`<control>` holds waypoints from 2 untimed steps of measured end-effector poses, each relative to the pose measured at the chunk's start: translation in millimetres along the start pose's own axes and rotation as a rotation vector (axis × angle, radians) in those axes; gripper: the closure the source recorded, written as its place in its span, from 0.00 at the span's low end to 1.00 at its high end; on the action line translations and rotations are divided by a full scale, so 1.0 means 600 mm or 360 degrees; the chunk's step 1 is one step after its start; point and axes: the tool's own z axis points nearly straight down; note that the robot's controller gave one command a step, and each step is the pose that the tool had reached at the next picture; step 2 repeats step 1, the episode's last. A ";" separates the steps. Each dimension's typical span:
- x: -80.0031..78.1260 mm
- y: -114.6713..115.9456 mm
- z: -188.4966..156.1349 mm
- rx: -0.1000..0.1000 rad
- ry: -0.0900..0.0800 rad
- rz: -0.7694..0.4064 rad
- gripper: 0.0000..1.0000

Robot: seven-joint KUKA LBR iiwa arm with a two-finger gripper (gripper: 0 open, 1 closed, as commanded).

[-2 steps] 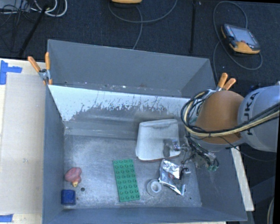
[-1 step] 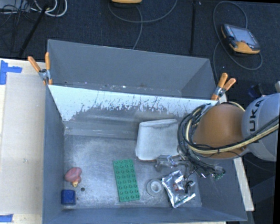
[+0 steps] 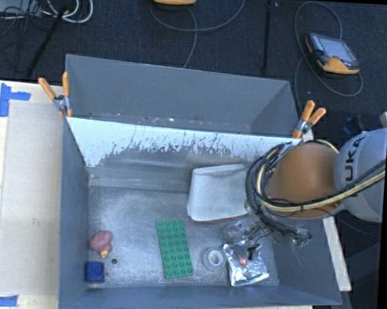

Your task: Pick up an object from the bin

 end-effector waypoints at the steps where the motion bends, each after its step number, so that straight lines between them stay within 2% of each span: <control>1: 0.010 -0.036 -0.377 0.0012 -0.0010 -0.0066 1.00; 2: 0.010 -0.036 -0.377 0.0012 -0.0010 -0.0066 1.00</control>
Offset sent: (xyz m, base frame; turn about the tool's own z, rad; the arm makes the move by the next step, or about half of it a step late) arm 0.0061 -0.0214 0.2214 -0.0444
